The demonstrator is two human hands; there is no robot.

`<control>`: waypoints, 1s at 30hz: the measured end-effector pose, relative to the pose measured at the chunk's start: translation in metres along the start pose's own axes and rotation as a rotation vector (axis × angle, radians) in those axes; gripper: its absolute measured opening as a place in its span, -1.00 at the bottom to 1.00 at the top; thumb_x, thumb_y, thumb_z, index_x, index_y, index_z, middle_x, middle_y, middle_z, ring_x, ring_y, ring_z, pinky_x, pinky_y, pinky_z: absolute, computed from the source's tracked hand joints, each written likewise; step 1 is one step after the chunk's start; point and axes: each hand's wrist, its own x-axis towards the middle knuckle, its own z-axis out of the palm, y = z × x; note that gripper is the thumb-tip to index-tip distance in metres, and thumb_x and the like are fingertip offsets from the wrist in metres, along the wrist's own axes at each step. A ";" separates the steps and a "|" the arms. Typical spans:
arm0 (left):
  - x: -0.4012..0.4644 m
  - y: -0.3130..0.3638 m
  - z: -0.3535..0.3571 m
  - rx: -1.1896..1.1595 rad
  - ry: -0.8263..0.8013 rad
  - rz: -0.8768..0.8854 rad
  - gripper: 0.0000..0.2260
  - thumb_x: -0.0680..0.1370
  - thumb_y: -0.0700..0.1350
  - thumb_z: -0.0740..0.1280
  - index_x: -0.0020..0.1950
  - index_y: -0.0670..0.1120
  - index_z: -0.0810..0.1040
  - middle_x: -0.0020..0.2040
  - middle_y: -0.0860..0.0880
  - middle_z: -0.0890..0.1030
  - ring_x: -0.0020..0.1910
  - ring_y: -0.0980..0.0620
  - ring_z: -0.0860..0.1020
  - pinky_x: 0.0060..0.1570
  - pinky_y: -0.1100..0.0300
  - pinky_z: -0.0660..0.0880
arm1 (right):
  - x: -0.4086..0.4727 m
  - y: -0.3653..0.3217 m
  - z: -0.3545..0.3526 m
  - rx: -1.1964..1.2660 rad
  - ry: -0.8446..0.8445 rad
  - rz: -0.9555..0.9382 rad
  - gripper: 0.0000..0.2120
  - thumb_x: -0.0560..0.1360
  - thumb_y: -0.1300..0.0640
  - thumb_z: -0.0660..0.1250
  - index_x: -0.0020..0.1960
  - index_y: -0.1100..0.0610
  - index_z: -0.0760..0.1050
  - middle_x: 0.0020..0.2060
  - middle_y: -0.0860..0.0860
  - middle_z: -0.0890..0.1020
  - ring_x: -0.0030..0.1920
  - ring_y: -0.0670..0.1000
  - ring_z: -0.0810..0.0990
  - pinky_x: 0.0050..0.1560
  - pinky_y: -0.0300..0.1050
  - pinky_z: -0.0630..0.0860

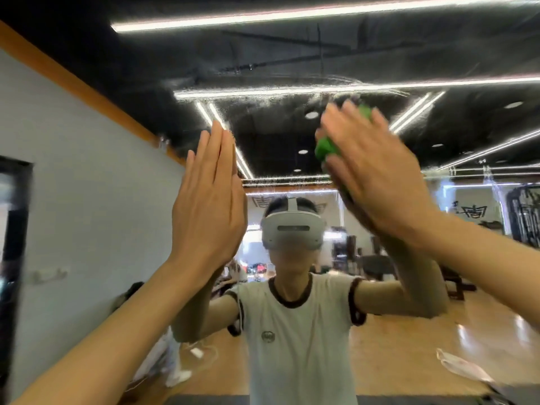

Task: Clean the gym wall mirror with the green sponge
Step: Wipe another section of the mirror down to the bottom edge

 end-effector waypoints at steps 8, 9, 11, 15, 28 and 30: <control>-0.001 0.001 -0.002 -0.029 0.020 0.014 -0.51 0.68 -0.01 0.00 0.64 -0.01 0.16 0.65 -0.04 0.13 0.64 -0.01 0.03 0.59 0.19 -0.11 | -0.111 -0.037 0.002 -0.029 -0.060 -0.242 -0.35 0.53 0.24 0.45 0.55 0.23 0.28 0.55 0.19 0.29 0.58 0.17 0.19 0.57 0.14 0.08; -0.001 0.000 -0.001 -0.024 0.019 0.022 -0.51 0.68 -0.01 0.01 0.63 0.01 0.17 0.65 -0.03 0.14 0.64 -0.01 0.03 0.59 0.16 -0.08 | -0.109 -0.029 0.001 -0.032 -0.072 -0.314 -0.34 0.53 0.21 0.47 0.55 0.22 0.27 0.55 0.18 0.29 0.57 0.16 0.19 0.57 0.13 0.08; 0.000 -0.001 0.000 -0.019 0.013 0.025 -0.52 0.68 0.00 0.02 0.62 0.02 0.20 0.64 -0.04 0.15 0.64 -0.04 0.06 0.59 0.02 0.02 | -0.076 -0.010 0.001 -0.008 -0.067 -0.287 -0.33 0.50 0.20 0.47 0.54 0.22 0.29 0.53 0.18 0.32 0.55 0.17 0.24 0.57 0.15 0.09; 0.003 0.000 -0.001 0.002 0.022 0.018 -0.52 0.68 0.00 0.04 0.60 -0.04 0.26 0.63 -0.07 0.19 0.62 -0.04 0.09 0.56 -0.14 0.14 | 0.011 0.012 -0.001 -0.006 0.034 0.053 -0.51 0.68 0.06 0.04 0.52 0.27 0.31 0.50 0.22 0.36 0.54 0.22 0.27 0.54 0.15 0.03; -0.005 0.038 0.017 -0.029 0.001 0.023 -0.47 0.69 -0.02 0.04 0.65 -0.17 0.11 0.65 -0.08 0.15 0.63 0.00 0.07 0.59 -0.03 0.11 | 0.015 -0.009 -0.005 0.021 0.119 0.306 -0.56 0.66 0.11 0.01 0.44 0.27 0.36 0.43 0.22 0.42 0.50 0.21 0.31 0.57 0.24 0.09; -0.005 0.039 0.017 -0.037 0.008 0.023 -0.47 0.69 -0.04 0.06 0.65 -0.18 0.12 0.65 -0.08 0.15 0.63 0.01 0.08 0.59 0.00 0.12 | 0.043 -0.043 0.016 -0.042 0.084 0.053 -0.54 0.67 0.07 0.03 0.50 0.22 0.35 0.49 0.19 0.39 0.53 0.18 0.29 0.56 0.16 0.03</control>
